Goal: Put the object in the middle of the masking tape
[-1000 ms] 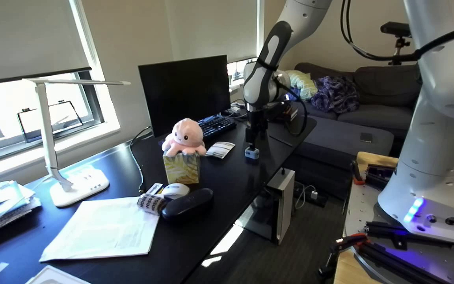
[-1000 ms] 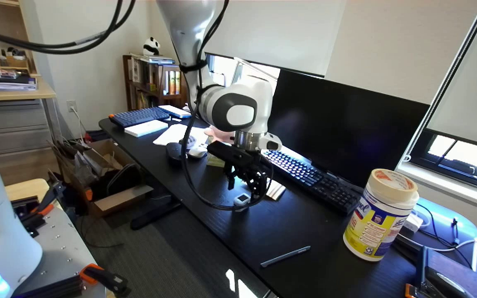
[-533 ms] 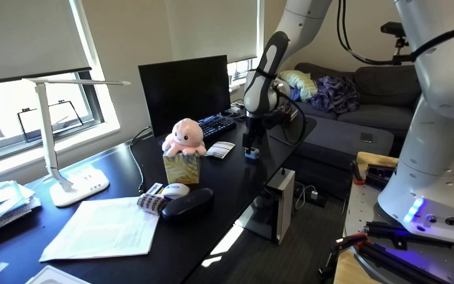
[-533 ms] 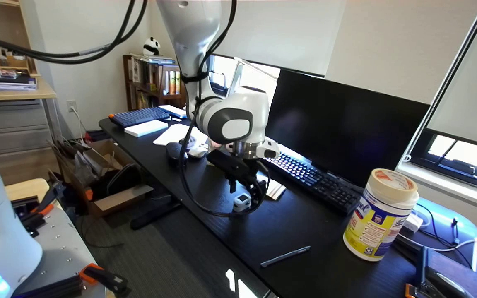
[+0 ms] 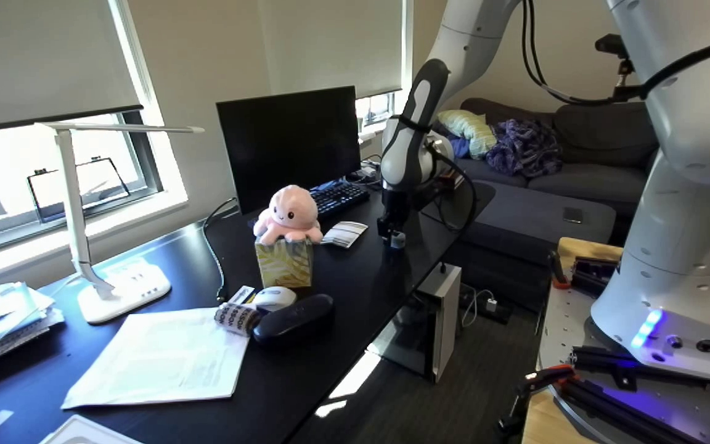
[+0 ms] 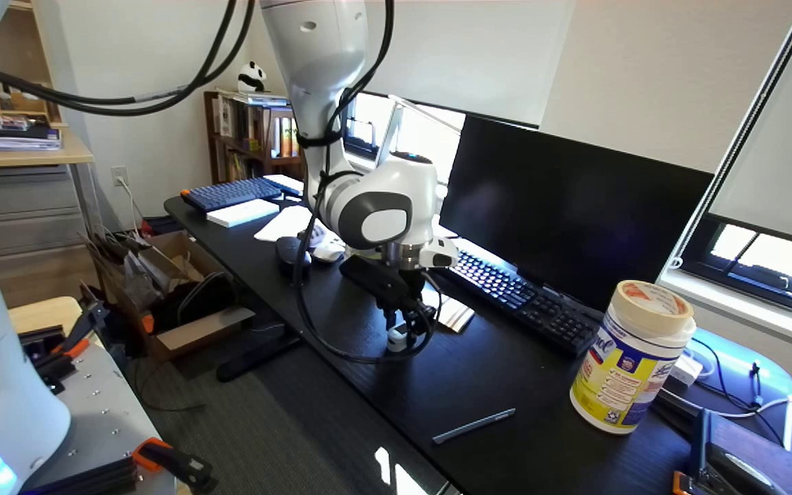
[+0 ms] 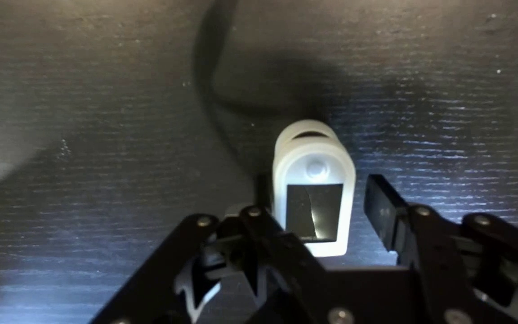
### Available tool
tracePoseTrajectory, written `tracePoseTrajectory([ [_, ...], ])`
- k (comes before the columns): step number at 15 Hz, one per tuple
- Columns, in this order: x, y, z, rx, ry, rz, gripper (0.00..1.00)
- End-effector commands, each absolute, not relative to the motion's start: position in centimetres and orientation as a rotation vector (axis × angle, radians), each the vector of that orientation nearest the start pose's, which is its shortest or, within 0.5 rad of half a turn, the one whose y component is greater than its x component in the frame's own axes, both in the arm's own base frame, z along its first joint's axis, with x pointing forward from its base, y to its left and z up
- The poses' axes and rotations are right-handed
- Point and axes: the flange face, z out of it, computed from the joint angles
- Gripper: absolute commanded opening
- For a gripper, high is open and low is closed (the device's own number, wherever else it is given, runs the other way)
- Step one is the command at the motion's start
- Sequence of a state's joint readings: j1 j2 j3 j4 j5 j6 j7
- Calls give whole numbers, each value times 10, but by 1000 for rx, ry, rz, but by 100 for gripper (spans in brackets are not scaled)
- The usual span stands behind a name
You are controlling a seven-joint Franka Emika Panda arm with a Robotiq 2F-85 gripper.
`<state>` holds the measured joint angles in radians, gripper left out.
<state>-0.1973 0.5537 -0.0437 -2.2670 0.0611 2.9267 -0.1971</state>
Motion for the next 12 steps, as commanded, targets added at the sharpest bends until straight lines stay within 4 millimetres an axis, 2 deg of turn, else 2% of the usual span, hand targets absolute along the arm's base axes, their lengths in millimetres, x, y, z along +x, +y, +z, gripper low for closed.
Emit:
tracePoseTrajectory([
  [1, 514, -136, 127, -3155, 181, -188, 28],
  [3, 510, -144, 140, -3121, 208, -152, 15],
  [6, 490, -172, 181, -3080, 325, -75, 13],
  [9, 476, -208, 235, -3067, 446, -32, 13],
  [12, 472, -245, 307, -3075, 535, -76, 13],
])
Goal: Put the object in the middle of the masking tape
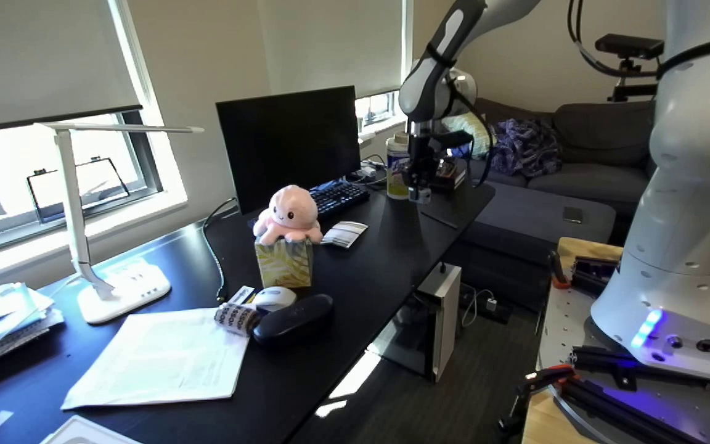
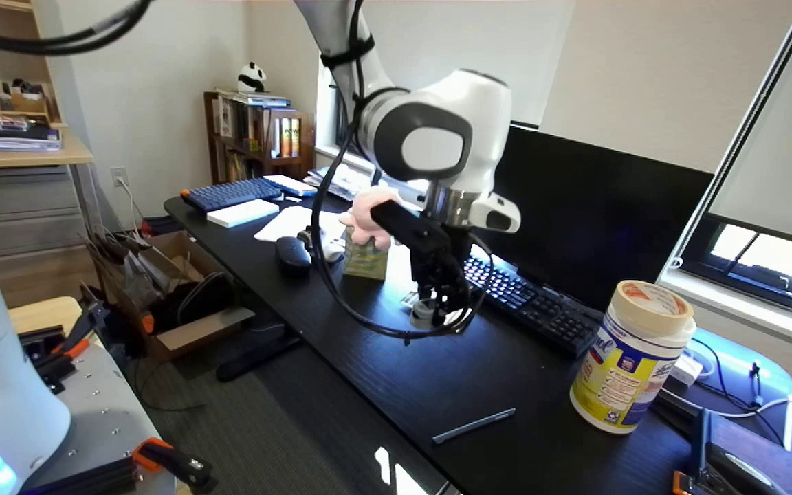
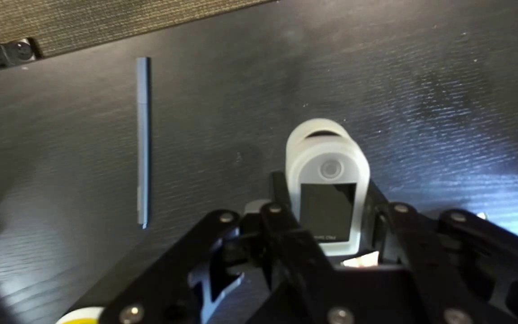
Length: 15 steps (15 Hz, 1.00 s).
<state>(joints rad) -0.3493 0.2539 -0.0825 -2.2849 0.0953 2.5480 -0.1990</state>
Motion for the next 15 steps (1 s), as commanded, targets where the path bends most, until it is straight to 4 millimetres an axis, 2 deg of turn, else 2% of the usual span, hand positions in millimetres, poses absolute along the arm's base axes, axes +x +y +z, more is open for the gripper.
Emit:
tracePoseTrajectory([
  [1, 470, -255, 334, -3082, 562, -94, 13],
  [3, 475, -276, 388, -3082, 619, -162, 13],
  [6, 497, -306, 466, -3072, 703, -263, 13],
  [8, 518, -324, 499, -3057, 768, -317, 13],
  [10, 540, -336, 515, -3015, 810, -355, 13],
  [11, 511, -325, 514, -3046, 759, -373, 38],
  [13, 527, -333, 520, -3035, 777, -385, 38],
  [15, 536, -336, 512, -3038, 784, -371, 38],
])
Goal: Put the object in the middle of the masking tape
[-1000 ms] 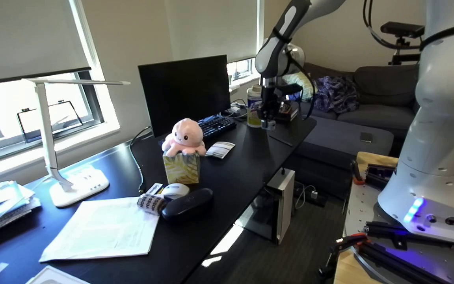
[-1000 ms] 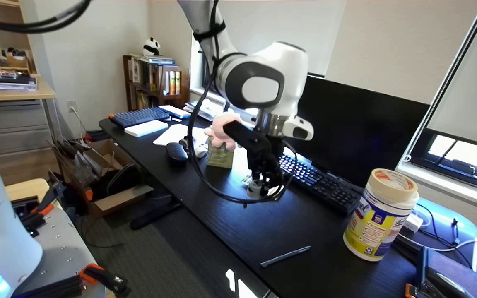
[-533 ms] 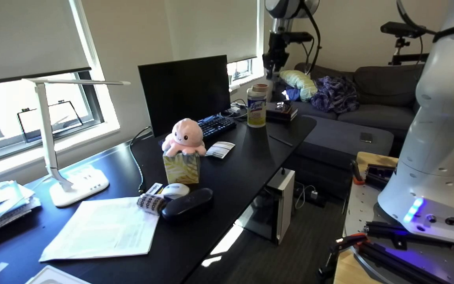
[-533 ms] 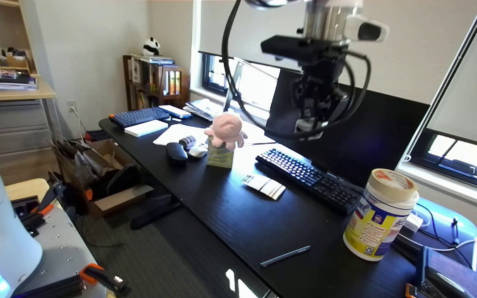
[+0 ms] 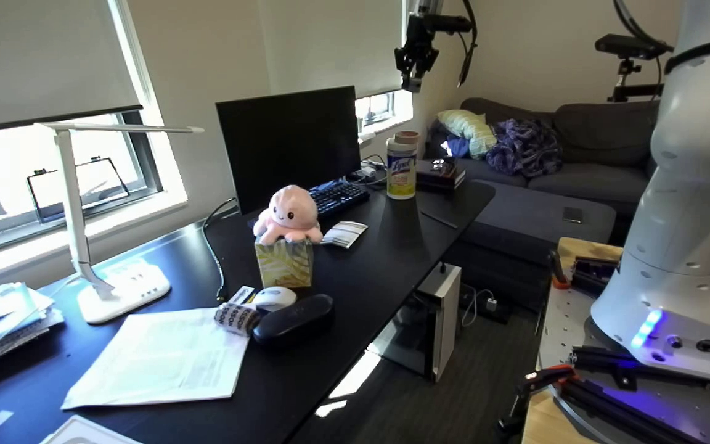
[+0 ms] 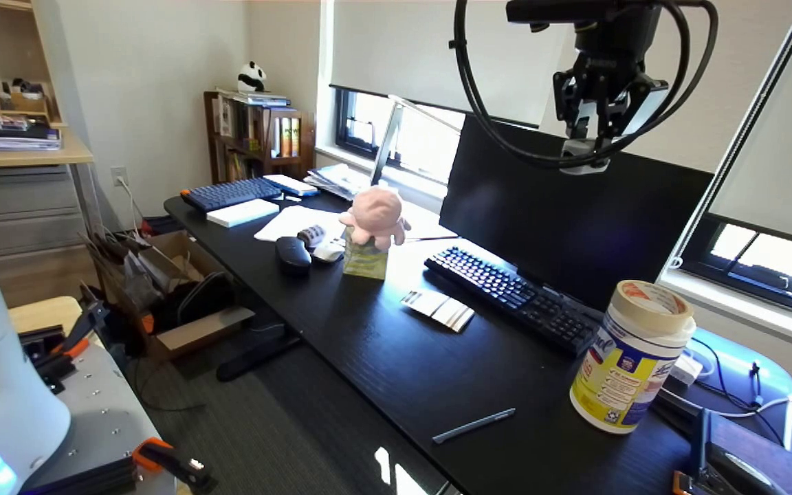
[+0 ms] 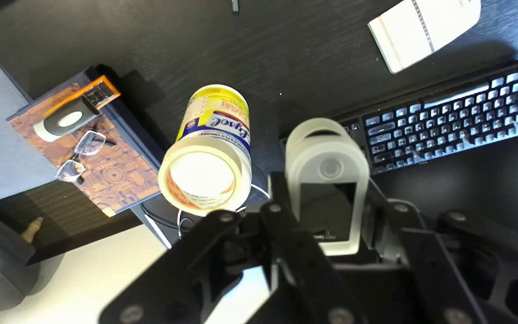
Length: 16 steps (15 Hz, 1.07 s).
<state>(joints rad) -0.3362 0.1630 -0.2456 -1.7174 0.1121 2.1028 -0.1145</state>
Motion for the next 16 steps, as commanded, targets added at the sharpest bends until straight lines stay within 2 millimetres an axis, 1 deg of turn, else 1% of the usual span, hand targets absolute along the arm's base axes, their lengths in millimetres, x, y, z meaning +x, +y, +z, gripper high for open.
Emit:
tracePoseTrajectory([
  [1, 538, -337, 509, -3038, 786, -364, 13],
  [2, 541, -339, 506, -3014, 815, -341, 13],
  [3, 547, -351, 501, -3010, 905, -328, 13],
  [4, 550, -358, 494, -2980, 965, -298, 13],
  [7, 554, -394, 462, -2923, 1169, -222, 13],
  [10, 559, -423, 431, -2865, 1309, -188, 13],
  [12, 562, -433, 418, -2850, 1338, -156, 13],
  [13, 567, -438, 414, -2837, 1362, -180, 13],
  [16, 581, -448, 408, -2767, 1428, -237, 13],
])
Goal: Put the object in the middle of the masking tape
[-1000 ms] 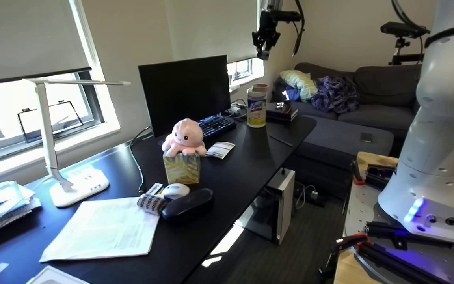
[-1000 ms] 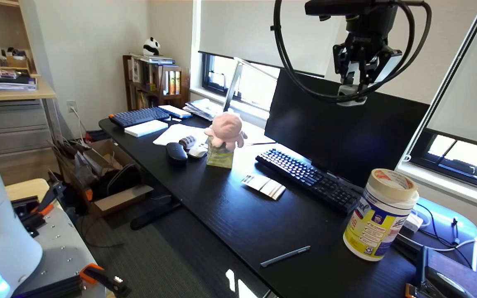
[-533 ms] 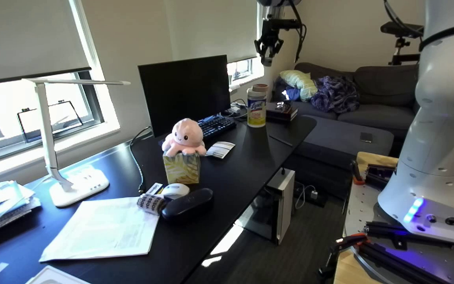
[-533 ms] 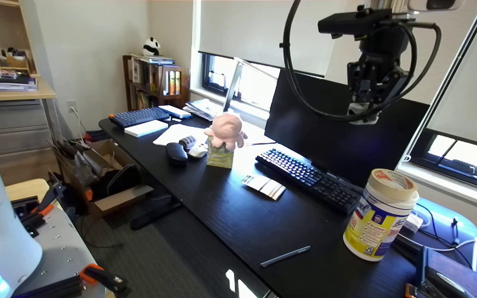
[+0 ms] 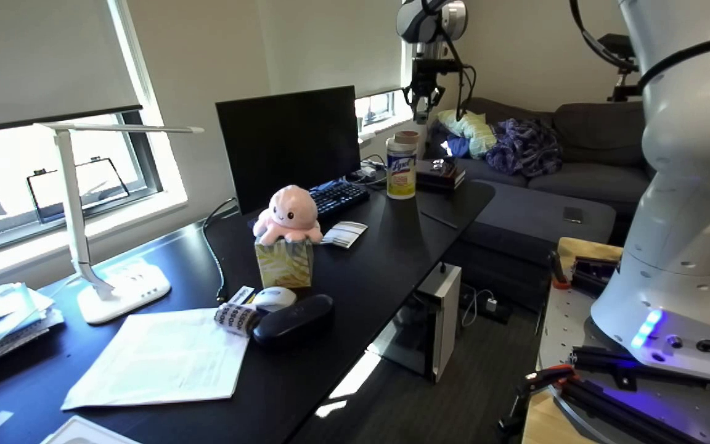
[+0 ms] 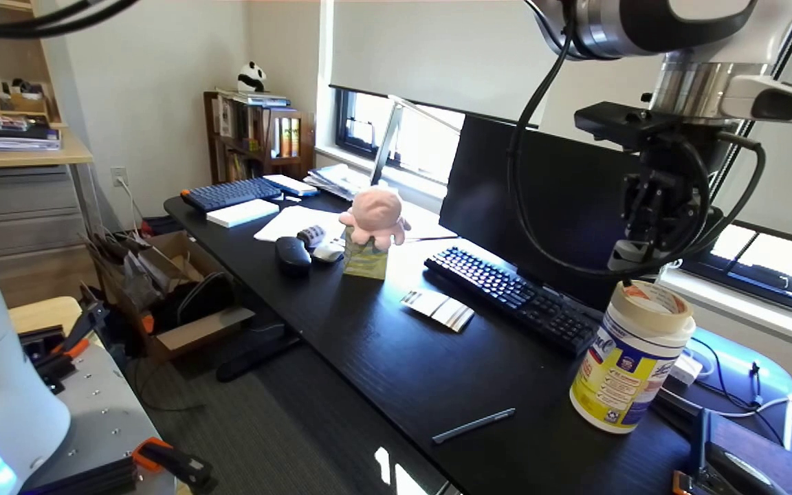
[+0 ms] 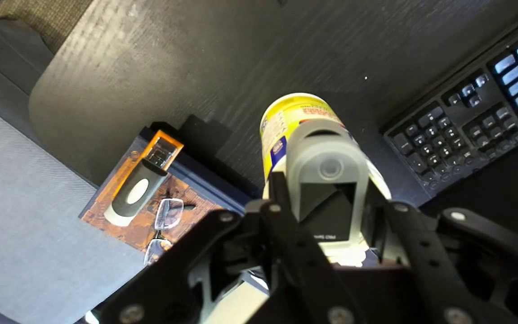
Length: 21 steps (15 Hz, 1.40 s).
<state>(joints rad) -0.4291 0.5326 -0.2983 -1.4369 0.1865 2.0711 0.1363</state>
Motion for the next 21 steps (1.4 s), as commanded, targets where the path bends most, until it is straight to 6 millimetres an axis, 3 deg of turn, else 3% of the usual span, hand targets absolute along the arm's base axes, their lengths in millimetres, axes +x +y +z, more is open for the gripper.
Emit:
tracePoseTrajectory([
  [1, 584, -451, 409, -2757, 1440, -256, 13],
  [4, 597, -458, 402, -2733, 1501, -266, 13],
  [9, 616, -464, 372, -2732, 1547, -264, 13],
  [16, 628, -471, 350, -2723, 1560, -261, 13],
  [17, 628, -470, 350, -2727, 1559, -264, 63],
  [19, 628, -471, 353, -2722, 1562, -272, 68],
  [21, 628, -471, 359, -2715, 1559, -276, 81],
])
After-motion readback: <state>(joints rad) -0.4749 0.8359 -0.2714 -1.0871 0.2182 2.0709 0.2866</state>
